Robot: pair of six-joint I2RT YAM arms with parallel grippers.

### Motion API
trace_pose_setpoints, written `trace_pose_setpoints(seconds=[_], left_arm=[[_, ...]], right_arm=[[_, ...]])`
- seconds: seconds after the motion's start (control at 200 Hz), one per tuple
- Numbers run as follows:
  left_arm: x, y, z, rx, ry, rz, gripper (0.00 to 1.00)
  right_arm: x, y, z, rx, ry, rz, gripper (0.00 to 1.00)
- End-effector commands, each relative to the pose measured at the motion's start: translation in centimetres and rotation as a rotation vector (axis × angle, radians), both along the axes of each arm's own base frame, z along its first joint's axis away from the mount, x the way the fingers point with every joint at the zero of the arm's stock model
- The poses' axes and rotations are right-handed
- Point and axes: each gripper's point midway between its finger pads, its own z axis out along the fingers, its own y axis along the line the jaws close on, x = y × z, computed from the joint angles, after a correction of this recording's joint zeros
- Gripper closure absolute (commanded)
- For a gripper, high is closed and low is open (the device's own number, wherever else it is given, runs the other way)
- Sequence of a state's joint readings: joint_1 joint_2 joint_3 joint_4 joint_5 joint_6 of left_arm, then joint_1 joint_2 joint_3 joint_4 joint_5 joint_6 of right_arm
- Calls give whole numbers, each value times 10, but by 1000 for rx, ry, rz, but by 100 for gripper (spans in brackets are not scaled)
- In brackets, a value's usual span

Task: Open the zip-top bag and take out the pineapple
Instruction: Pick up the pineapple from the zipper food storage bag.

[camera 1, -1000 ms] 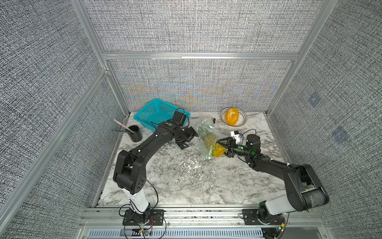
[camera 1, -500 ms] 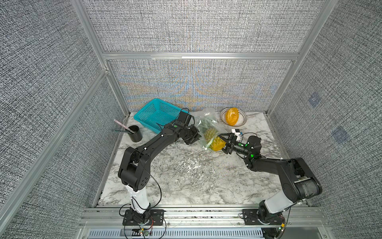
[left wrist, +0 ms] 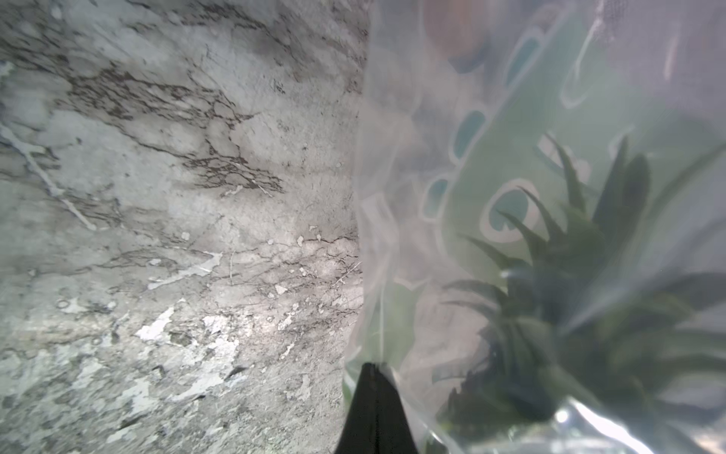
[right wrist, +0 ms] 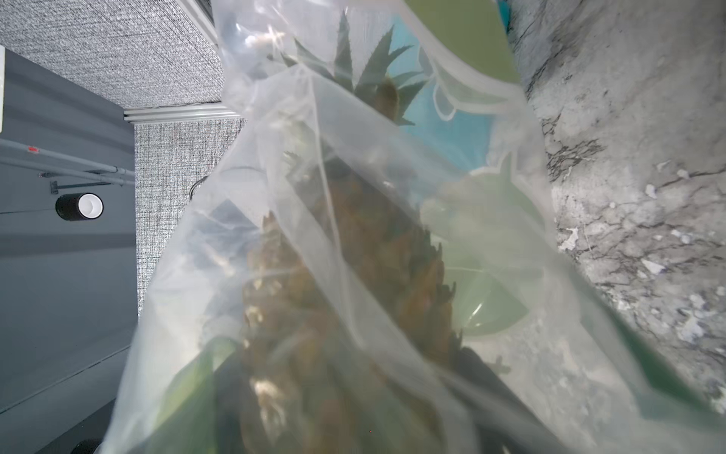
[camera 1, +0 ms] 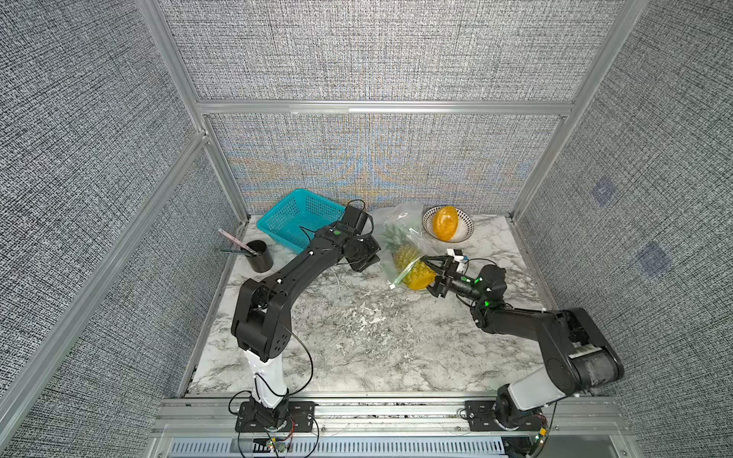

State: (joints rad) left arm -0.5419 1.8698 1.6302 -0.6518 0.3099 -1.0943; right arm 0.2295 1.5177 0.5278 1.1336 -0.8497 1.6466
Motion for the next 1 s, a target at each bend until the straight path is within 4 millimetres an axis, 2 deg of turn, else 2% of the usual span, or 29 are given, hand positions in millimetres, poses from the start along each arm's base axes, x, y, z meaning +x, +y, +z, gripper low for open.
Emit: trace_pose_setpoints(seconds=[0.0, 0.145, 0.305, 0.355, 0.38, 0.44, 0.515, 0.566, 0.661, 0.806, 0.991], left_arm=[[4, 10, -6, 57, -11, -6, 100], [14, 11, -8, 57, -13, 7, 100], [25, 15, 1, 40, -30, 22, 98], [24, 16, 3, 29, -18, 25, 84], [22, 17, 3, 24, -8, 31, 71], [18, 16, 4, -3, 11, 48, 44], [15, 9, 1, -78, 23, 63, 16], [13, 5, -4, -115, 42, 78, 1], [8, 5, -12, -134, 69, 92, 0], [5, 12, -13, -100, 65, 95, 0], [13, 9, -14, -150, 36, 135, 1]], right_arm=[[-12, 3, -1, -36, -14, 53, 45], [-25, 1, -18, -94, 46, 69, 45], [-37, -4, -32, -131, 73, 67, 45], [-40, -6, -35, -136, 78, 63, 45], [-41, -6, -36, -136, 77, 60, 45], [-42, -7, -37, -129, 75, 54, 45], [-42, -7, -34, -111, 67, 52, 45], [-42, -8, -31, -101, 57, 49, 44], [-42, -8, -28, -86, 55, 50, 44], [-42, -8, -22, -60, 50, 51, 44], [-45, -8, -21, -34, 69, 54, 44]])
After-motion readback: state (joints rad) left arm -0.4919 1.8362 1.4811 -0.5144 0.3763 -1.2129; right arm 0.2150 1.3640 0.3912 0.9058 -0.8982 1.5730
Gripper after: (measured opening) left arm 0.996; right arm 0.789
